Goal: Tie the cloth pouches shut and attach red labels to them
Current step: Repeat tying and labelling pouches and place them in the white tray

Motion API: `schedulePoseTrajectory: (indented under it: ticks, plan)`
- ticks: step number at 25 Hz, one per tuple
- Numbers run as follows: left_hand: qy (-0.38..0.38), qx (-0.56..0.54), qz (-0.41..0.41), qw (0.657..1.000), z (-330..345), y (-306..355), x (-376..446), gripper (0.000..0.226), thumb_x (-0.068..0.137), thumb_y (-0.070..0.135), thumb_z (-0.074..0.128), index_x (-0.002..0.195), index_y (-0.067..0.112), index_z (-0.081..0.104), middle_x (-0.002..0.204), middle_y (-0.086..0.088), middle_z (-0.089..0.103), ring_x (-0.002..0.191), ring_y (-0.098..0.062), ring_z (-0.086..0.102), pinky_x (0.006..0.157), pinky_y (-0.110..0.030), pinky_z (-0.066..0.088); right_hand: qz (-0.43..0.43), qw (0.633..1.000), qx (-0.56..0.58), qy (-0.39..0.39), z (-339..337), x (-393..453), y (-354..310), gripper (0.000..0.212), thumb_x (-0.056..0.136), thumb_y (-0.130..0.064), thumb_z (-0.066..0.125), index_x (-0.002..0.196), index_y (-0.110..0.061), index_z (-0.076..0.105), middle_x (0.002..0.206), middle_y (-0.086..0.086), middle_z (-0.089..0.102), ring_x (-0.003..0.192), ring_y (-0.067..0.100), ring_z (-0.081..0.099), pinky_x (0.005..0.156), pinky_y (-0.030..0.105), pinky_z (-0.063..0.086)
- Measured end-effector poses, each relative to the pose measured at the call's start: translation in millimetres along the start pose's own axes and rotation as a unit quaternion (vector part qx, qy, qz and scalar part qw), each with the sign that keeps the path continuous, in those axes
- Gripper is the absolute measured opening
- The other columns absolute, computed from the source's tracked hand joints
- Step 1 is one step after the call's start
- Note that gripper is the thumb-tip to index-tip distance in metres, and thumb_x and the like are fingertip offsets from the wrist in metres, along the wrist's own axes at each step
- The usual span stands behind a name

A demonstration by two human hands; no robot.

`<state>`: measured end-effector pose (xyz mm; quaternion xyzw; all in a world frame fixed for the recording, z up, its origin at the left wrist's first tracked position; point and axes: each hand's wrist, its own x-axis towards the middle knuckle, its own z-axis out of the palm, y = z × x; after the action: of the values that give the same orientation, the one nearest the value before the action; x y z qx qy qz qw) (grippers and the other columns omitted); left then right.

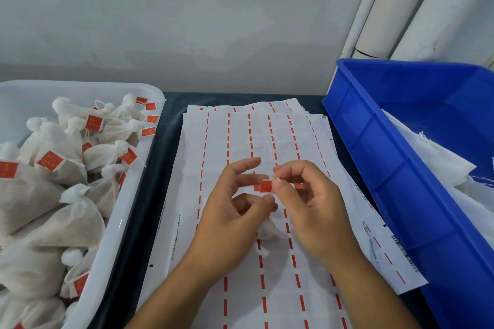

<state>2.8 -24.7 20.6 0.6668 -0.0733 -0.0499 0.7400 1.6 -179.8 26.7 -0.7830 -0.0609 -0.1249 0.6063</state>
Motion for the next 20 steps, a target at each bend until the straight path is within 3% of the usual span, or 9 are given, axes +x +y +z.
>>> schedulePoseTrajectory:
  ticks: [8, 14, 20]
  plan:
    - [0.058, 0.156, 0.069, 0.984, 9, -5, -4, 0.045, 0.091, 0.028, 0.075, 0.114, 0.056, 0.049, 0.114, 0.025, 0.06, 0.091, -0.013, 0.069, 0.073, -0.02, 0.057, 0.106, 0.985, 0.076, 0.114, 9, -2, 2, 0.009, 0.094, -0.025, 0.07, 0.094, -0.034, 0.071, 0.09, -0.019, 0.075, 0.091, 0.003, 0.072, 0.07, 0.012, 0.056]
    - [0.156, 0.17, 0.137, 0.963, 22, -4, -6, 0.01, 0.088, 0.039, 0.073, 0.097, 0.04, 0.07, 0.102, 0.017, 0.063, 0.083, -0.014, 0.069, 0.067, -0.014, 0.051, 0.118, 0.972, 0.14, 0.149, 17, -5, -5, 0.008, 0.092, -0.022, 0.073, 0.098, -0.027, 0.07, 0.081, -0.006, 0.075, 0.079, 0.008, 0.073, 0.066, 0.014, 0.055]
    - [0.198, 0.134, 0.121, 0.964, 26, -2, -6, 0.009, 0.086, 0.037, 0.076, 0.095, 0.038, 0.075, 0.1, 0.018, 0.067, 0.082, -0.011, 0.072, 0.068, -0.016, 0.054, 0.125, 0.965, 0.182, 0.144, 16, -6, -5, 0.008, 0.09, -0.02, 0.075, 0.097, -0.019, 0.07, 0.085, -0.002, 0.077, 0.082, 0.014, 0.074, 0.07, 0.021, 0.059]
